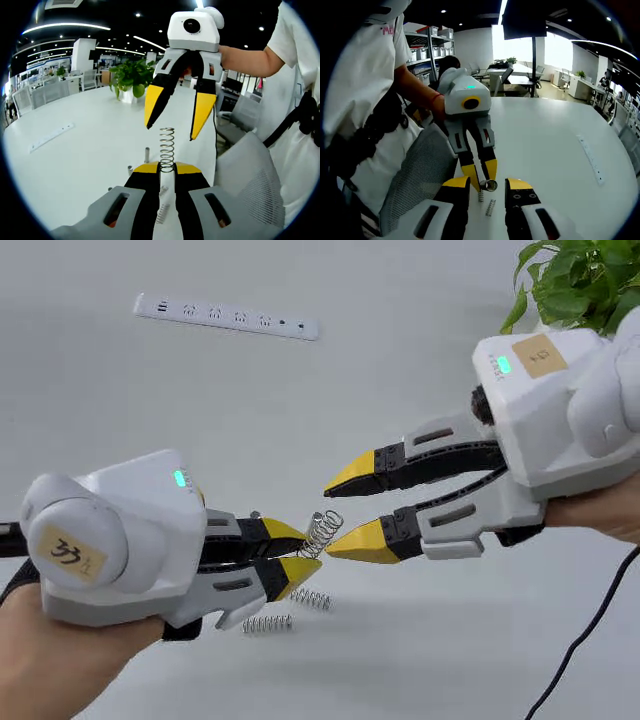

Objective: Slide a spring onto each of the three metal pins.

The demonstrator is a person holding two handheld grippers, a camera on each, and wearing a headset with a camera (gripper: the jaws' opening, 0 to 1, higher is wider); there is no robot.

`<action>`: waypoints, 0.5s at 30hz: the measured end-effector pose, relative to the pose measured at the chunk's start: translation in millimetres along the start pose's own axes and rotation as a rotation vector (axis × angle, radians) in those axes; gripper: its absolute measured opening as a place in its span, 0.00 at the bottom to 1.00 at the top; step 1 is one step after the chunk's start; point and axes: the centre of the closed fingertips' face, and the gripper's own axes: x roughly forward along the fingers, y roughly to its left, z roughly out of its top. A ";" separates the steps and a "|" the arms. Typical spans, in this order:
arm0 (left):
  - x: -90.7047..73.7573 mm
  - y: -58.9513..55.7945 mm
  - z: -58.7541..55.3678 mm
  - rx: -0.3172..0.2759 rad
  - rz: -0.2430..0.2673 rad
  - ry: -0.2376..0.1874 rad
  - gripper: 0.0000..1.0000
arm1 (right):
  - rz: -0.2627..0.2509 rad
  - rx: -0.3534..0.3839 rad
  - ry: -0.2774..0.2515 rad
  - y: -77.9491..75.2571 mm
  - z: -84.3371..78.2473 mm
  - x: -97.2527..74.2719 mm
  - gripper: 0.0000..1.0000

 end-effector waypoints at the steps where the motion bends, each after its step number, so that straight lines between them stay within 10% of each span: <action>1: 0.0 -0.2 0.3 0.002 -0.002 0.000 0.07 | 0.021 -0.021 0.026 -1.5 -2.7 1.0 0.24; 15: 1.7 -4.8 -0.6 0.021 -0.026 0.003 0.07 | 0.191 -0.140 0.206 6.6 -13.0 16.2 0.17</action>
